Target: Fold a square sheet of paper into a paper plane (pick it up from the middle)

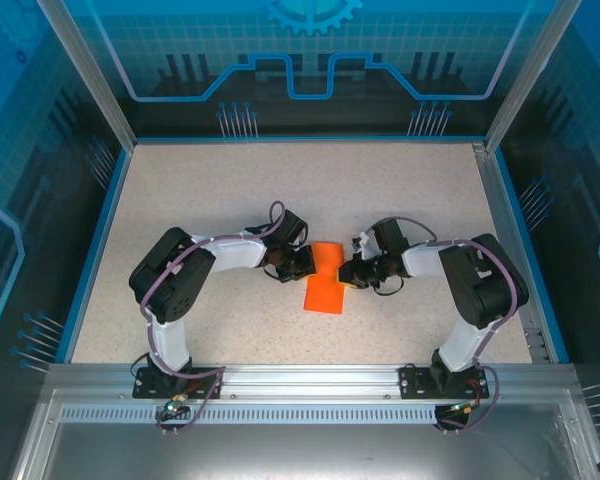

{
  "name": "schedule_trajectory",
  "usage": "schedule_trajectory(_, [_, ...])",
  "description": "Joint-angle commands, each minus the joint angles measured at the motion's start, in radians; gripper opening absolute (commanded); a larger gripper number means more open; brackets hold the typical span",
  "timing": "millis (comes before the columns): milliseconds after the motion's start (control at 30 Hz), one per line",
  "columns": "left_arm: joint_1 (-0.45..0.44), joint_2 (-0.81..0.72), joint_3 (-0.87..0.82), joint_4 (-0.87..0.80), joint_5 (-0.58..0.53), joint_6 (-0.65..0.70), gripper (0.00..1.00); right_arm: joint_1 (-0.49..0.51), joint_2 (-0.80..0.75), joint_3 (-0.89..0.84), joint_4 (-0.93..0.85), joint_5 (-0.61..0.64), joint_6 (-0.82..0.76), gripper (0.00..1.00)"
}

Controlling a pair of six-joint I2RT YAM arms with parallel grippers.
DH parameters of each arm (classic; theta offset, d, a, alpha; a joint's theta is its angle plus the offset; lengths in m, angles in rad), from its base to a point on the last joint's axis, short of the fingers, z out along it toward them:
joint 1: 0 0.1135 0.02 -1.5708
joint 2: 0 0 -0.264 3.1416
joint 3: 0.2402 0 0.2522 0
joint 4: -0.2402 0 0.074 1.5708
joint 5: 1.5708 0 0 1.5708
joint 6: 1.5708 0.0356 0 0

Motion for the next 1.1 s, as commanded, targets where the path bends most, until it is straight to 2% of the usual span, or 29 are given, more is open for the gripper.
schedule_trajectory(0, [-0.013, 0.049, -0.005, -0.103, -0.036, 0.031, 0.00, -0.013, -0.066, 0.047, -0.044, -0.003, -0.007, 0.14])
schedule_trajectory(233, [-0.012, 0.050, 0.001, -0.109, -0.035, 0.034, 0.00, -0.023, -0.010, 0.119, -0.069, 0.005, -0.032, 0.13])
schedule_trajectory(467, [-0.013, 0.050, -0.001, -0.109, -0.037, 0.031, 0.00, -0.039, 0.080, 0.099, -0.038, 0.034, -0.036, 0.12])
schedule_trajectory(600, [-0.013, 0.049, 0.000, -0.114, -0.040, 0.031, 0.00, -0.045, 0.071, 0.103, -0.061, 0.061, -0.040, 0.12])
schedule_trajectory(867, [-0.012, 0.049, 0.002, -0.119, -0.042, 0.037, 0.00, -0.062, -0.020, 0.172, -0.099, 0.005, -0.040, 0.14])
schedule_trajectory(1067, [-0.012, 0.052, -0.001, -0.115, -0.039, 0.035, 0.00, -0.069, 0.068, 0.203, -0.074, -0.017, -0.041, 0.14])
